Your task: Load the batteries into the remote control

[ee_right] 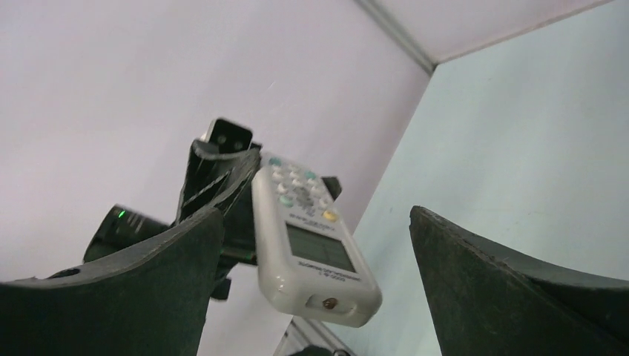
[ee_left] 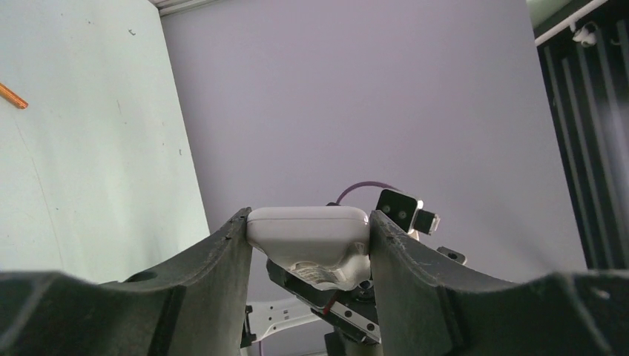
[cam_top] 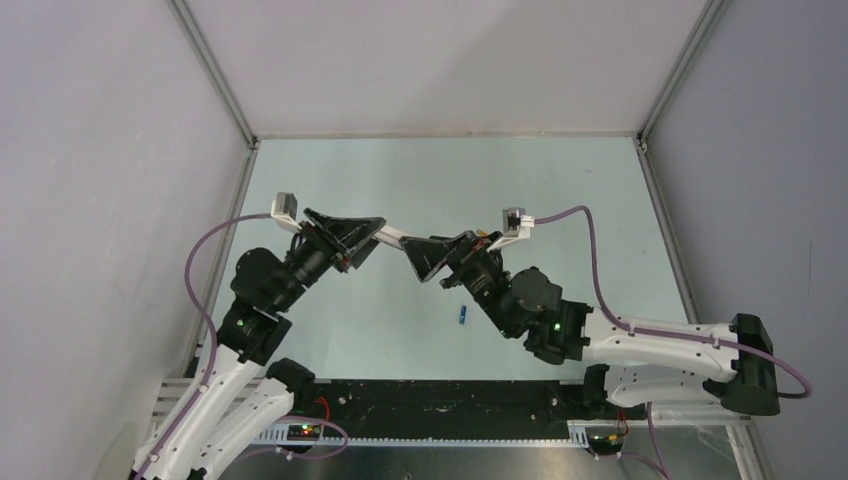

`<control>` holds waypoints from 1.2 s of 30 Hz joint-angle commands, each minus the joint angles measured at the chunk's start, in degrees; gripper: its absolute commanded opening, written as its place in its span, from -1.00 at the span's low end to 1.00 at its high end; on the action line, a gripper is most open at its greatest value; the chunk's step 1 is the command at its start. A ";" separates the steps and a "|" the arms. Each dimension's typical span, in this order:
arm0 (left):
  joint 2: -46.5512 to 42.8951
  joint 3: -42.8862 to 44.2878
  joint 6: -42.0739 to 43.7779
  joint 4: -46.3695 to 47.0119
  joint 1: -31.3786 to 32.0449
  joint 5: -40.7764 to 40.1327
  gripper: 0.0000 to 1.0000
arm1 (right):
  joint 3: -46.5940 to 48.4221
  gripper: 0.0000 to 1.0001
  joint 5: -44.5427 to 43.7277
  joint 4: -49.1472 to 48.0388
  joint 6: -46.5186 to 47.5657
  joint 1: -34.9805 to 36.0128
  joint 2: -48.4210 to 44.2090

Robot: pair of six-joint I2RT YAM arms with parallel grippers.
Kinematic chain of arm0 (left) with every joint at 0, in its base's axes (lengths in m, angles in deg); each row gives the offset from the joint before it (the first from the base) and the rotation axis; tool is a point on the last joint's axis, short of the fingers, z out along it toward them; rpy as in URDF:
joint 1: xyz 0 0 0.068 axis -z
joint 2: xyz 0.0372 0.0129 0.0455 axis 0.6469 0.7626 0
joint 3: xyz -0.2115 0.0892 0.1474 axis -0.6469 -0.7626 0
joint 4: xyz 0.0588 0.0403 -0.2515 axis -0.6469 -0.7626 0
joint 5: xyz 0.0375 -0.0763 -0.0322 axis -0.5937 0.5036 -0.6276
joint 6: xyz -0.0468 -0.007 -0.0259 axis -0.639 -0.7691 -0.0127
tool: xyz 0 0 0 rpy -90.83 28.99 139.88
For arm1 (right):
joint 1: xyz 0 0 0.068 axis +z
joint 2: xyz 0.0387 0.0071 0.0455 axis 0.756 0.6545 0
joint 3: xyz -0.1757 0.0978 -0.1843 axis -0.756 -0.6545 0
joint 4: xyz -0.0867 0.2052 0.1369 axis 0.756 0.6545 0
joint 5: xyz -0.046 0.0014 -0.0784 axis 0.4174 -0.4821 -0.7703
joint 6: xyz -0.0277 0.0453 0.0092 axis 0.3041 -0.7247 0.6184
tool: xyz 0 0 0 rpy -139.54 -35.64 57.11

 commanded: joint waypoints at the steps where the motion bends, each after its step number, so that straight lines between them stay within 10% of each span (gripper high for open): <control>1: -1.52 -0.70 -5.99 2.16 0.40 -2.99 -1.00 | 0.14 0.99 -12.86 -7.92 1.24 0.91 2.45; 20: -1.73 -5.33 -10.23 1.80 0.55 -7.01 -0.99 | 1.35 0.84 -18.46 -18.91 1.58 2.55 13.80; 29: -3.19 -6.90 -11.02 1.80 0.57 -7.51 -0.99 | 1.35 0.38 -21.33 -23.81 0.41 2.48 16.56; 36: -4.59 -7.79 -12.07 1.80 0.63 -7.00 -0.99 | 1.30 0.79 -20.42 -29.39 2.38 2.00 18.51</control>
